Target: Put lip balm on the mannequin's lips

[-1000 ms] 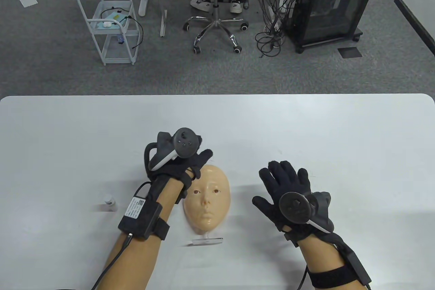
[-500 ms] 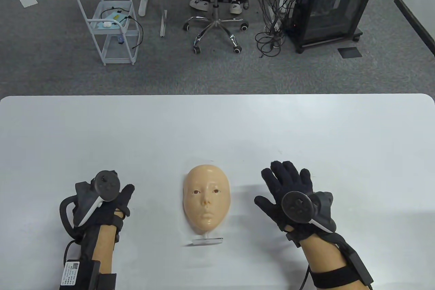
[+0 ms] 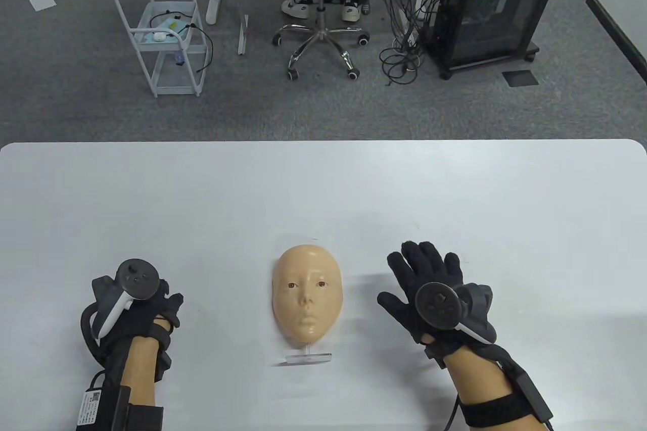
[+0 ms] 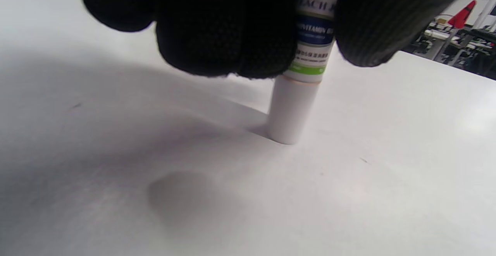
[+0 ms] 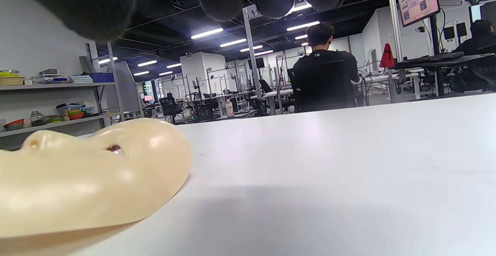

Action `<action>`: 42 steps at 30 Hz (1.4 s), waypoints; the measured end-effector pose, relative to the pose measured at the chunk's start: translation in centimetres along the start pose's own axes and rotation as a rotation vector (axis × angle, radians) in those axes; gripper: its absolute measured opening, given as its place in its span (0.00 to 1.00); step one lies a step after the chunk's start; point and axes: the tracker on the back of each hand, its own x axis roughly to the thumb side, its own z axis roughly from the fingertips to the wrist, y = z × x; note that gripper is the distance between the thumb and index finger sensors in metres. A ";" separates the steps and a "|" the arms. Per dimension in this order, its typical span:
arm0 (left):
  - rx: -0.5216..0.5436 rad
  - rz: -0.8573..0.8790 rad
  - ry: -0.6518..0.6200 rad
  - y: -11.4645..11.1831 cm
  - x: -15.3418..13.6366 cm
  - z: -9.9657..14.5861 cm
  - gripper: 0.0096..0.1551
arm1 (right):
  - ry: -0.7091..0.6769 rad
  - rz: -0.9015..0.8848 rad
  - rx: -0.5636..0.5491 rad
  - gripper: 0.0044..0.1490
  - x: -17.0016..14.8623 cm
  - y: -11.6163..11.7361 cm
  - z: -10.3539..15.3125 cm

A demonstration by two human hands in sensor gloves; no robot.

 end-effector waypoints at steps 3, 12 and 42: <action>0.040 0.053 -0.072 0.3 0.6 0.4 0.29 | -0.006 -0.005 -0.004 0.52 0.1 0.1 0.0; 0.154 0.553 -0.442 0.3 7.3 3.2 0.27 | -0.073 -0.150 -0.107 0.51 1.8 -0.7 0.6; -0.270 0.927 -0.782 -6.8 17.9 7.3 0.26 | -0.314 -0.388 -0.024 0.39 6.7 0.5 1.7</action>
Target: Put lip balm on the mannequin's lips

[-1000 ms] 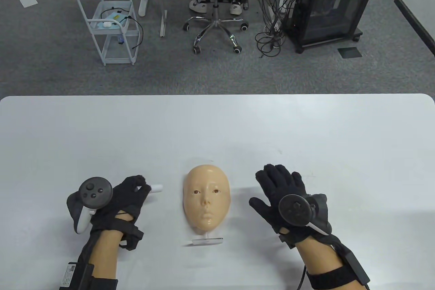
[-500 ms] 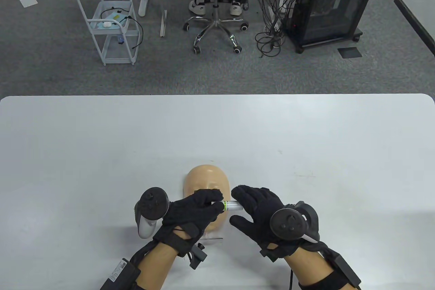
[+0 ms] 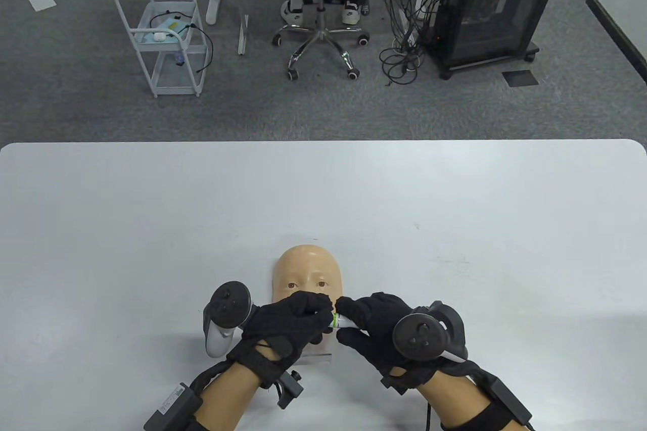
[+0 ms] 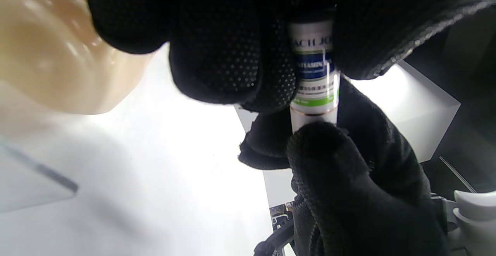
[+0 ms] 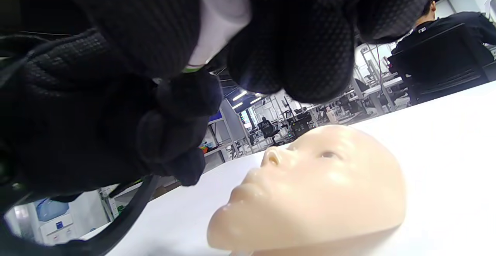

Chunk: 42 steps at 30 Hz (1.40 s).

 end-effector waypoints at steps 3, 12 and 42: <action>0.023 -0.003 -0.013 0.0 0.3 0.1 0.26 | -0.008 -0.002 -0.007 0.39 0.0 -0.2 0.0; 0.027 0.000 -0.025 0.1 0.8 0.4 0.26 | -0.021 -0.034 -0.020 0.39 -0.1 -0.4 0.0; 0.178 -0.858 0.454 10.9 -3.5 0.9 0.26 | 0.118 -0.043 -0.130 0.39 -3.9 -2.5 0.5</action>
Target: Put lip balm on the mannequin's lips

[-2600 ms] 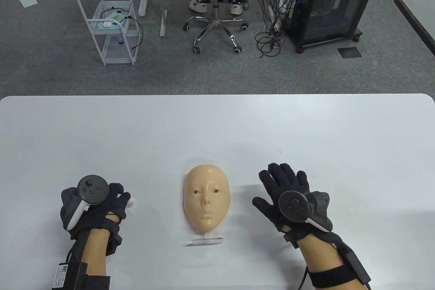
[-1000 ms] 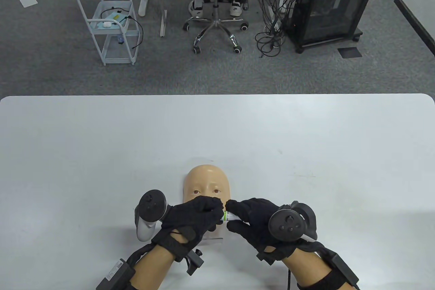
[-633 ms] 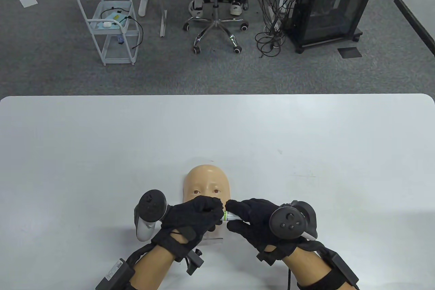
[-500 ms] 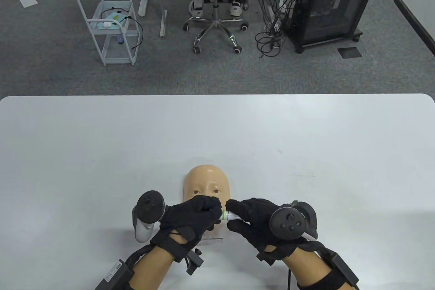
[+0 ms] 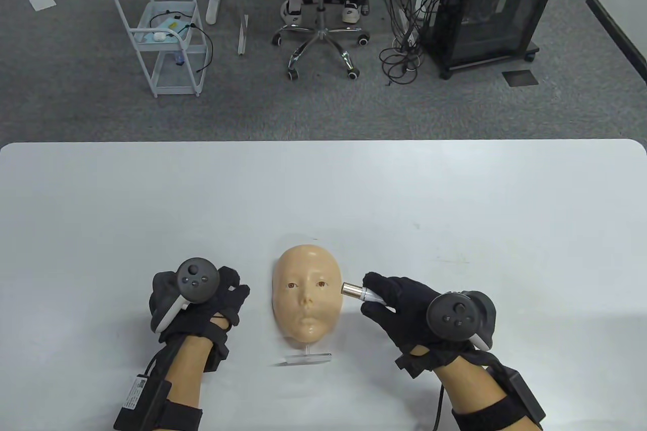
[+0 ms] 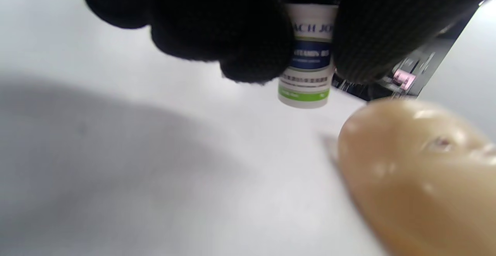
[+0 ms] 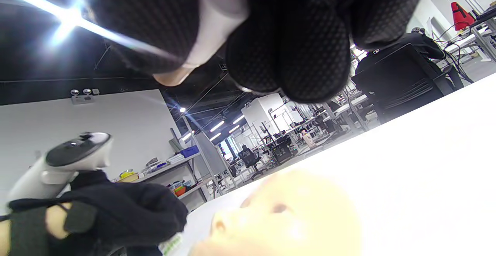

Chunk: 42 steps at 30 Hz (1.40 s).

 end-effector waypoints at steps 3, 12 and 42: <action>-0.021 -0.072 0.032 -1.0 -0.1 -0.7 0.27 | -0.005 0.011 0.000 0.39 0.1 0.1 0.0; -0.081 -0.191 0.073 -2.6 0.3 -1.3 0.28 | 0.001 0.022 0.019 0.39 0.0 0.4 0.0; -0.183 0.877 -0.556 -4.7 9.4 3.8 0.37 | -0.335 0.044 -0.032 0.39 4.4 2.3 1.2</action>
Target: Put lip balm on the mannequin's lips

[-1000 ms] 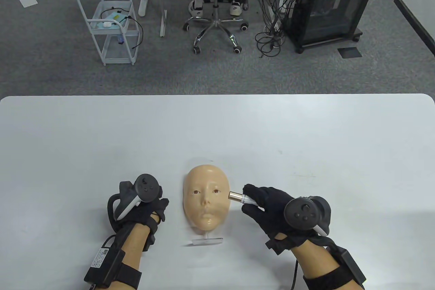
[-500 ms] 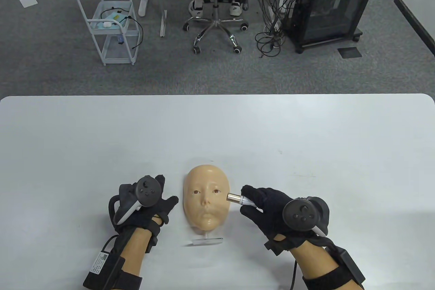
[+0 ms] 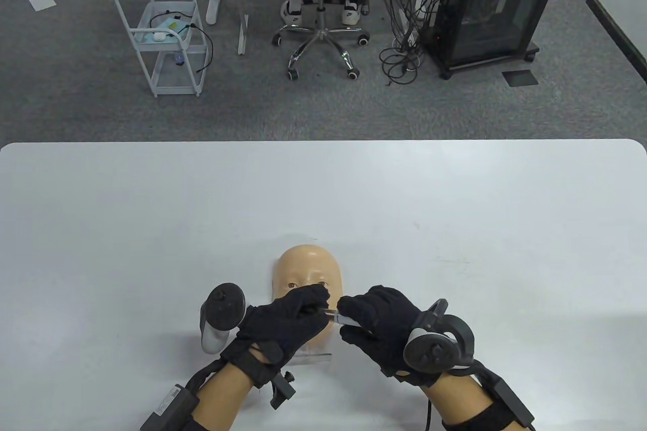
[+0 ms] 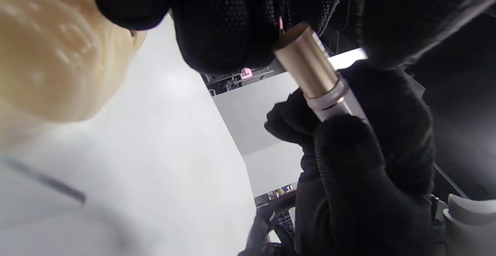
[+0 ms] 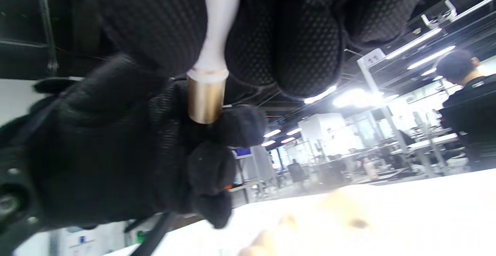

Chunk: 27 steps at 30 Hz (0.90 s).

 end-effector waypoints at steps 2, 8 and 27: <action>-0.033 0.080 0.038 -0.3 -0.4 0.0 0.36 | -0.008 -0.052 -0.010 0.39 0.1 0.2 0.0; -0.053 0.271 0.050 -0.9 -0.9 -0.1 0.29 | -0.036 -0.182 -0.012 0.38 -0.1 0.5 0.1; 0.068 0.092 -0.166 -0.5 2.3 0.7 0.25 | 0.125 -0.499 -0.072 0.36 -1.4 0.3 0.0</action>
